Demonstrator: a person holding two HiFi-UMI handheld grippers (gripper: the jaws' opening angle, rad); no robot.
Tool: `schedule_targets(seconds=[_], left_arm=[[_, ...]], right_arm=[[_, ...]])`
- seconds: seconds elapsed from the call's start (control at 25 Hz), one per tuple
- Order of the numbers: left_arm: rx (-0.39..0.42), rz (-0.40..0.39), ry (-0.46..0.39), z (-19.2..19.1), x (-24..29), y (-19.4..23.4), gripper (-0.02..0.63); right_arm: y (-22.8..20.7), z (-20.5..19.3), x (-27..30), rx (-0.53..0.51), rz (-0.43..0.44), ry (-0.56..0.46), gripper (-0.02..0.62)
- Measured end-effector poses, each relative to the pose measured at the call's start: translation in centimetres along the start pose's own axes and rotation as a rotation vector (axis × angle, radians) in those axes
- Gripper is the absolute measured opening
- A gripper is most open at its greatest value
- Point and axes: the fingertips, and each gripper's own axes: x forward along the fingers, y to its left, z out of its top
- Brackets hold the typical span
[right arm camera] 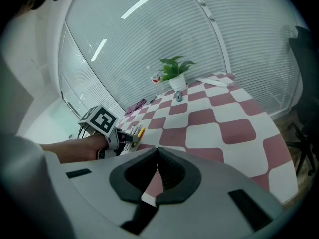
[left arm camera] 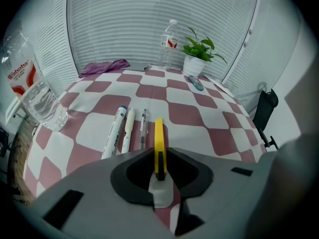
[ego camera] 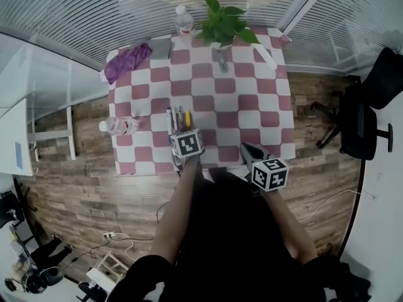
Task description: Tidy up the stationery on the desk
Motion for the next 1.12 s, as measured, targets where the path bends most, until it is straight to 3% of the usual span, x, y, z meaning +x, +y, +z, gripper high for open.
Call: schedule_targets(seconds=[0.16,0.32,0.76,1.12], left_arm=[[0.014,-0.034,0.003,-0.4,0.1,-0.7,0.126],[0.04,-0.02,0.003,-0.9,-0.6,-0.8,0.126],[0.134,-0.111,-0.059,-1.2,-4.7,-3.4,0.126],[0.256,-0.147,-0.162,0.6,-8.2,-4.4,0.058]], right_arm=[[0.3,0.1,0.4,-0.003,0.013,0.006,0.021],[0.4,0.2,0.7,-0.007,0.021,0.009,0.021],[1.2,2.1,3.4,-0.047,0.051,0.019,0.021],[-0.4,7.4,8.4,-0.162,-0.015,-0.002,0.023]])
